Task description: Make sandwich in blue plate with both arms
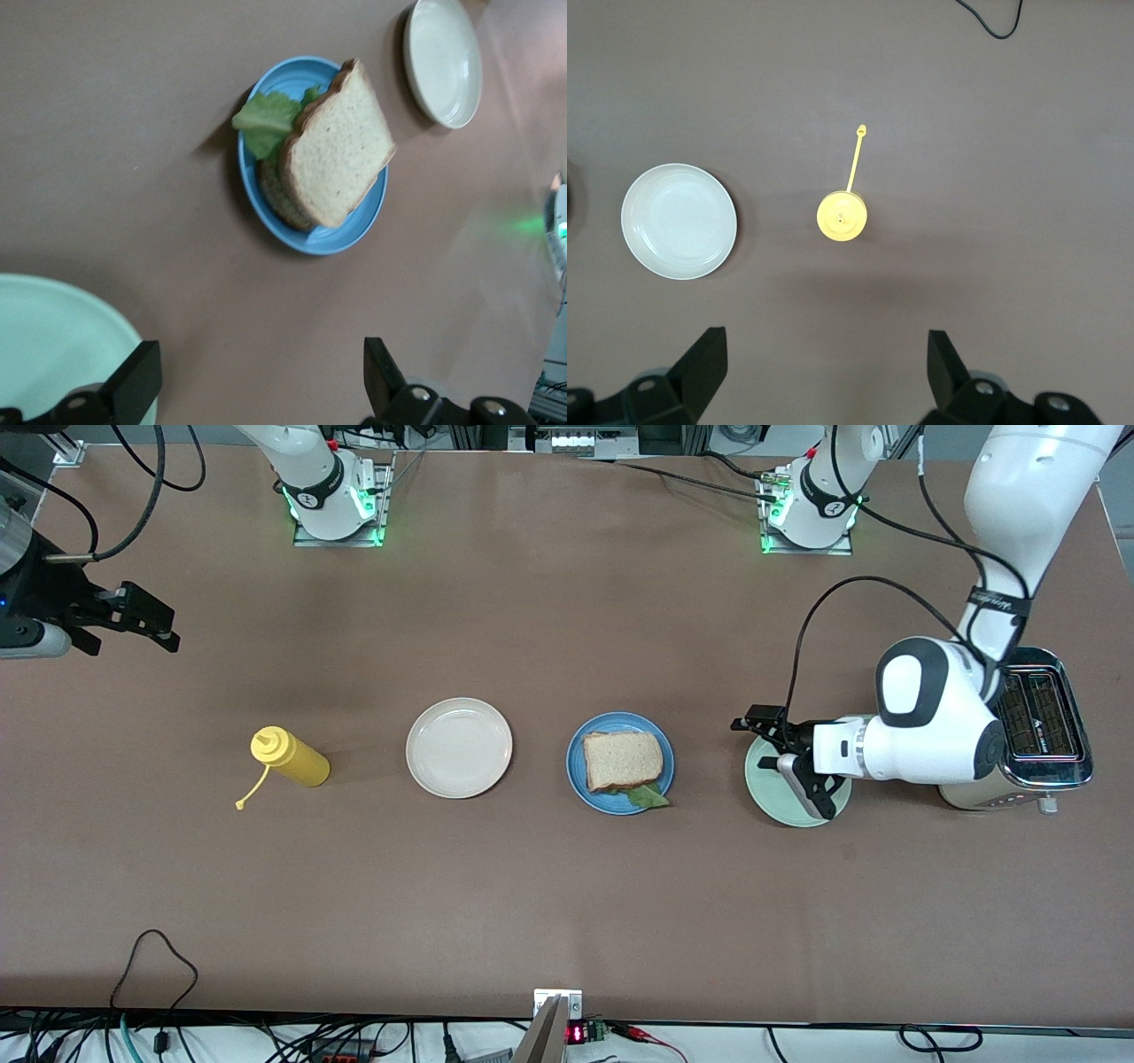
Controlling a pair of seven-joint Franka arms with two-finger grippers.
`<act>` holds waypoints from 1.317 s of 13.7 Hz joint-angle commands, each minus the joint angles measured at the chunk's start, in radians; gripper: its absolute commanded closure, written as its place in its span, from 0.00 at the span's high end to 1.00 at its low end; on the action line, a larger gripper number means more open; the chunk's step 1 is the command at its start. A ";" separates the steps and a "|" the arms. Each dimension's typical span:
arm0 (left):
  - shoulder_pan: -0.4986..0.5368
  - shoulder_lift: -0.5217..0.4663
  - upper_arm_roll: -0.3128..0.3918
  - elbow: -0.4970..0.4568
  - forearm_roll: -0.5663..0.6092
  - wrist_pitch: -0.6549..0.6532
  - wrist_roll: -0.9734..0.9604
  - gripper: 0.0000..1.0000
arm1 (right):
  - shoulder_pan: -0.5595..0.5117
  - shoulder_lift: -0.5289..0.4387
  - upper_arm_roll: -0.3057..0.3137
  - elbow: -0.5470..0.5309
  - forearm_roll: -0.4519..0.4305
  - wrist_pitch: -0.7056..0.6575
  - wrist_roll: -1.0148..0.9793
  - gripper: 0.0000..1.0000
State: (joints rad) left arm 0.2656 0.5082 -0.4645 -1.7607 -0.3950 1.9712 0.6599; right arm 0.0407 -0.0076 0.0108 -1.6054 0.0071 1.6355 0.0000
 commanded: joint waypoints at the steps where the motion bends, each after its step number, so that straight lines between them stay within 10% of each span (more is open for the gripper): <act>1: -0.012 -0.033 0.000 0.111 0.187 -0.176 -0.142 1.00 | 0.010 -0.021 -0.003 0.004 -0.027 -0.014 0.011 1.00; 10: -0.041 -0.267 0.019 0.352 0.505 -0.634 -0.442 1.00 | -0.001 -0.012 -0.005 0.013 -0.016 -0.013 -0.001 1.00; 14: -0.282 -0.416 0.405 0.252 0.414 -0.521 -0.603 1.00 | -0.010 -0.015 -0.012 0.042 -0.022 -0.022 -0.009 1.00; 18: -0.299 -0.595 0.428 0.009 0.410 -0.283 -0.623 1.00 | -0.018 -0.017 -0.023 0.045 -0.019 -0.019 -0.001 1.00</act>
State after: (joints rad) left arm -0.0051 0.0414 -0.0547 -1.5889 0.0294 1.6027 0.0757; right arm 0.0291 -0.0231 -0.0068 -1.5778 -0.0079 1.6288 -0.0014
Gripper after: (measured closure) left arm 0.000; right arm 0.000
